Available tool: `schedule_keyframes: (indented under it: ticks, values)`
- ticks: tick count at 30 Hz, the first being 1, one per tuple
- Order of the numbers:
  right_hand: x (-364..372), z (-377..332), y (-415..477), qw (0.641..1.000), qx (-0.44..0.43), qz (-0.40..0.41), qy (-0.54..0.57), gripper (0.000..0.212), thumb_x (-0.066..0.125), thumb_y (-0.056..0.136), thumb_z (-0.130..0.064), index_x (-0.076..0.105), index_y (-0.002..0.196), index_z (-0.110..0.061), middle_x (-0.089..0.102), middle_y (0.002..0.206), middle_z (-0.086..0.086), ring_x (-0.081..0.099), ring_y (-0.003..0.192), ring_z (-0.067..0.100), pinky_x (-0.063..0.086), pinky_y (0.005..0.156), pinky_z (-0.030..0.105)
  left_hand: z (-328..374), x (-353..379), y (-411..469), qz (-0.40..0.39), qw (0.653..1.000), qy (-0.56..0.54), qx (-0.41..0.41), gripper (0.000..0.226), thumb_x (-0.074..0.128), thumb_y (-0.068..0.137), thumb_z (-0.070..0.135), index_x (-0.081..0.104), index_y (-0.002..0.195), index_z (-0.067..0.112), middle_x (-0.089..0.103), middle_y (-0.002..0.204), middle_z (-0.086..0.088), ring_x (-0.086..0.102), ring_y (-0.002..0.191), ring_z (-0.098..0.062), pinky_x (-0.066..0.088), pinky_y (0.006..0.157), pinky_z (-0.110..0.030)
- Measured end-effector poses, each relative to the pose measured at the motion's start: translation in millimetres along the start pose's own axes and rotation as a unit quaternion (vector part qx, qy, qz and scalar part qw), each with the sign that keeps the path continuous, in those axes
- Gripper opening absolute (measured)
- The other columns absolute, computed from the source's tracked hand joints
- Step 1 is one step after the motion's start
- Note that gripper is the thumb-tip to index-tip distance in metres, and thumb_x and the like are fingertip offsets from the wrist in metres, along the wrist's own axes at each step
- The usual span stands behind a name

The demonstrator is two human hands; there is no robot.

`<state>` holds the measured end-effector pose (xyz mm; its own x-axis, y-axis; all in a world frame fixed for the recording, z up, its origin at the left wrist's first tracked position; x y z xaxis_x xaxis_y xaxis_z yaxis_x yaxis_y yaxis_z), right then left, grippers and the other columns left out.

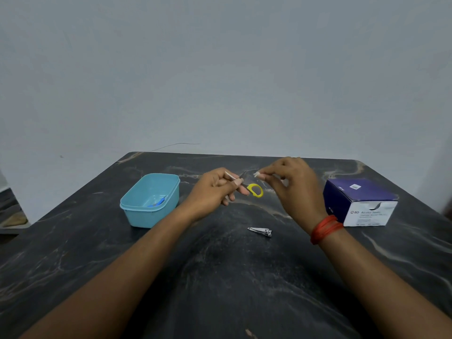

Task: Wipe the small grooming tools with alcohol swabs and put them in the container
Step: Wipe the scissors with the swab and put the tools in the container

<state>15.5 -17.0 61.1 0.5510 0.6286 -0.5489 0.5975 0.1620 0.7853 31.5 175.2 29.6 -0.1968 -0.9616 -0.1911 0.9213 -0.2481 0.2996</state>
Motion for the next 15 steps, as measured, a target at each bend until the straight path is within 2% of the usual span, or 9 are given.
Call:
schedule_keyframes:
  ticks: [3, 6, 15]
  values:
    - [8.2, -6.2, -2.9, 0.998, -0.03, -0.05, -0.03, 0.016, 0.067, 0.089, -0.039, 0.078, 0.093, -0.03, 0.064, 0.086, -0.012, 0.049, 0.089, 0.013, 0.045, 0.066, 0.03, 1.7, 2.5, -1.3, -0.024, 1.0, 0.013, 0.01, 0.022, 0.057, 0.1, 0.017, 0.057, 0.107, -0.004, 0.077, 0.095, -0.01, 0.055, 0.069, -0.014, 0.045, 0.062, -0.028]
    - [13.2, -10.5, -4.0, 0.992, -0.068, -0.092, -0.06, 0.013, 0.071, 0.087, -0.035, 0.079, 0.094, -0.028, 0.066, 0.086, -0.009, 0.049, 0.087, 0.017, 0.048, 0.063, 0.036, 2.6, 2.7, -1.6, -0.044, 0.998, 0.029, 0.029, 0.013, 0.056, 0.1, 0.016, 0.056, 0.102, 0.003, 0.076, 0.092, -0.009, 0.054, 0.069, -0.014, 0.045, 0.062, -0.03]
    - [5.4, -1.1, 0.2, 0.99, -0.053, -0.095, -0.088, 0.017, 0.067, 0.09, -0.04, 0.079, 0.099, -0.031, 0.073, 0.086, -0.01, 0.053, 0.084, 0.017, 0.046, 0.064, 0.032, 5.6, 0.8, -1.9, -0.033, 0.997, 0.031, 0.057, 0.011, 0.054, 0.101, 0.015, 0.054, 0.098, 0.005, 0.076, 0.096, -0.01, 0.054, 0.071, -0.016, 0.046, 0.062, -0.028]
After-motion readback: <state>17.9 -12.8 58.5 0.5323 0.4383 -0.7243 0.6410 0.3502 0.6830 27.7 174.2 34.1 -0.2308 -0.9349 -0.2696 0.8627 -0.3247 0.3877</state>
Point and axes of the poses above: each hand's wrist, its own y-axis towards the middle knuckle, its own x-axis out of the palm, z = x × y, the point moved 4 cm from there along y, towards the middle knuckle
